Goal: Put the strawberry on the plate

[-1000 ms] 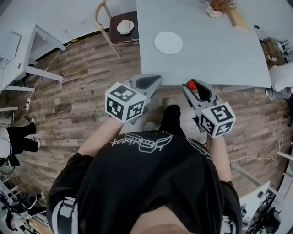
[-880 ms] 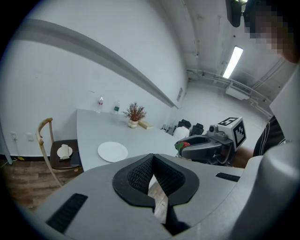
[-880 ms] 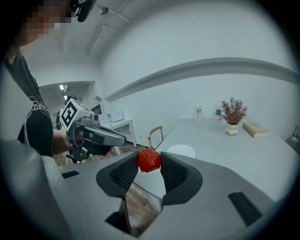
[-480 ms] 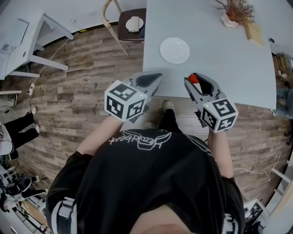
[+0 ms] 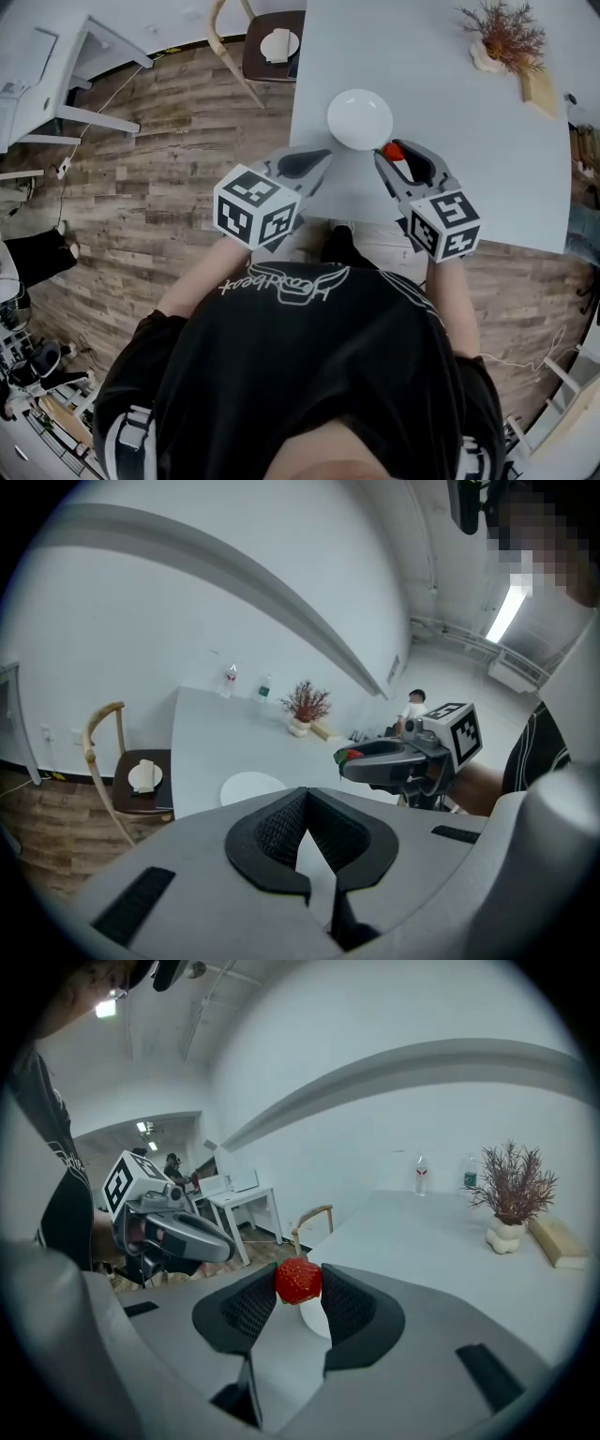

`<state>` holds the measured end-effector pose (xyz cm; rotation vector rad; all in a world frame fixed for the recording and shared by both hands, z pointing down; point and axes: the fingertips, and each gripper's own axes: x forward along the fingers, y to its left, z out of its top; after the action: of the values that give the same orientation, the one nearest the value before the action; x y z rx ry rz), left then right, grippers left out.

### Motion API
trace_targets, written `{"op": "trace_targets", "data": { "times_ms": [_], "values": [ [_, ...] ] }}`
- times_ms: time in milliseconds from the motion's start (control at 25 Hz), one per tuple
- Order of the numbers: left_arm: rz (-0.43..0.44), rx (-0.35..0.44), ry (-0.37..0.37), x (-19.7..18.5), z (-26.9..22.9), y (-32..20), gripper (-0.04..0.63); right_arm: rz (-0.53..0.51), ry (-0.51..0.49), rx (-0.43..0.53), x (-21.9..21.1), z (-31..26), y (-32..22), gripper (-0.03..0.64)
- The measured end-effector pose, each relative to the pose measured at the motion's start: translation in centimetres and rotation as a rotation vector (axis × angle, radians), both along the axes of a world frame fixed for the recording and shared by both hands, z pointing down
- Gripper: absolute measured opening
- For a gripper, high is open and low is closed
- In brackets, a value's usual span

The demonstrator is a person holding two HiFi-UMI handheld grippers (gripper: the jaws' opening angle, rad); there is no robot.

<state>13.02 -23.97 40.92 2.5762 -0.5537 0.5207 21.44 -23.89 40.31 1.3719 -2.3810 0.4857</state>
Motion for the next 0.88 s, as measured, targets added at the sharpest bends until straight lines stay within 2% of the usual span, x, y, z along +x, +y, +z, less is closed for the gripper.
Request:
{"op": "trace_targets", "data": {
  "times_ms": [440, 880],
  "values": [
    [-0.081, -0.059, -0.006, 0.7, 2.8, -5.0, 0.008, -0.078, 0.082, -0.054, 1.0, 3.6, -6.7, 0.132],
    [-0.124, -0.084, -0.020, 0.6, 4.2, -6.7, 0.008, -0.200, 0.284, -0.155, 0.3, 10.2, -10.0, 0.132]
  ]
}}
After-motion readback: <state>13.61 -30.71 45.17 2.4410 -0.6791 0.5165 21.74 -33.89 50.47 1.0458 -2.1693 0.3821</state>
